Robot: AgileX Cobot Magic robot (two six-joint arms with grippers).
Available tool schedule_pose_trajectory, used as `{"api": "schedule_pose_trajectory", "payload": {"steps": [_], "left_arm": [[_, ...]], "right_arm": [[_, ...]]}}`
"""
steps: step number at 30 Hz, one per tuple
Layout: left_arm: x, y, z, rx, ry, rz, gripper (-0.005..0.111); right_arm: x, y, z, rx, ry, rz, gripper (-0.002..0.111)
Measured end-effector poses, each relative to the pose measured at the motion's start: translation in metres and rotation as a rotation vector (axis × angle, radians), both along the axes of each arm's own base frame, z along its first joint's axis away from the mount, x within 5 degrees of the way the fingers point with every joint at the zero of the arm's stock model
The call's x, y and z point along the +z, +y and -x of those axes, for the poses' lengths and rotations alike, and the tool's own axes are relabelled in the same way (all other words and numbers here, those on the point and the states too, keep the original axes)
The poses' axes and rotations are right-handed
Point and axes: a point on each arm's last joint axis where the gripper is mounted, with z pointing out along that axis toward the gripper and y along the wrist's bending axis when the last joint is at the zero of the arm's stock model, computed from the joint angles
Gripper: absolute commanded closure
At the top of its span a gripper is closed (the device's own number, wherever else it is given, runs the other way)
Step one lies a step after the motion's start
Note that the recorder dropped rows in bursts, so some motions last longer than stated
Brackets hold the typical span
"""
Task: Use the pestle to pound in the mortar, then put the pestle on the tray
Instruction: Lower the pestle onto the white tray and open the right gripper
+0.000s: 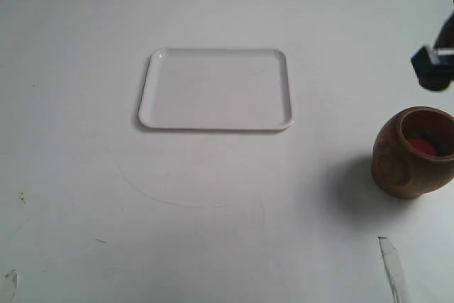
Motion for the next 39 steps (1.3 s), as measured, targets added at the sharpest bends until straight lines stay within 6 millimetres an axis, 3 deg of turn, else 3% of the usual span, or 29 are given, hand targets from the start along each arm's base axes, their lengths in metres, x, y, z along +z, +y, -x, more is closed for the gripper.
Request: {"api": "schedule_pose_trajectory", "payload": {"steps": [5, 9, 13, 15, 19, 22, 26, 28, 31, 33, 34, 36, 39], "left_arm": [[0.000, 0.000, 0.000, 0.000, 0.000, 0.000, 0.107], [0.000, 0.000, 0.000, 0.000, 0.000, 0.000, 0.107], [0.000, 0.000, 0.000, 0.000, 0.000, 0.000, 0.107], [0.000, 0.000, 0.000, 0.000, 0.000, 0.000, 0.107], [0.000, 0.000, 0.000, 0.000, 0.000, 0.000, 0.107], [0.000, 0.000, 0.000, 0.000, 0.000, 0.000, 0.107], [0.000, 0.000, 0.000, 0.000, 0.000, 0.000, 0.107], [0.000, 0.000, 0.000, 0.000, 0.000, 0.000, 0.107], [0.000, 0.000, 0.000, 0.000, 0.000, 0.000, 0.107], [0.000, 0.000, 0.000, 0.000, 0.000, 0.000, 0.107], [0.000, 0.000, 0.000, 0.000, 0.000, 0.000, 0.107], [0.000, 0.000, 0.000, 0.000, 0.000, 0.000, 0.107], [0.000, 0.000, 0.000, 0.000, 0.000, 0.000, 0.107]], "right_arm": [[0.069, 0.053, -0.024, 0.285, 0.075, 0.223, 0.108], [0.083, 0.098, -0.060, 0.403, 0.262, 0.527, 0.108], [0.063, 0.145, -0.090, 0.510, 0.406, 0.873, 0.108], [0.042, 0.174, -0.102, 0.588, 0.450, 1.033, 0.108], [-0.004, 0.226, -0.123, 0.731, 0.522, 1.236, 0.108], [-0.032, 0.250, -0.137, 0.798, 0.610, 1.315, 0.108], [-0.056, 0.264, -0.151, 0.814, 0.706, 1.361, 0.095], [-0.057, 0.267, -0.154, 0.805, 0.707, 1.362, 0.078], [-0.052, 0.269, -0.157, 0.788, 0.683, 1.356, 0.042], [-0.046, 0.268, -0.159, 0.747, 0.670, 1.337, 0.033], [-0.044, 0.267, -0.161, 0.716, 0.672, 1.329, 0.034], [-0.038, 0.263, -0.166, 0.604, 0.703, 1.286, 0.048], [-0.025, 0.251, -0.173, 0.420, 0.738, 1.268, 0.083]]}}
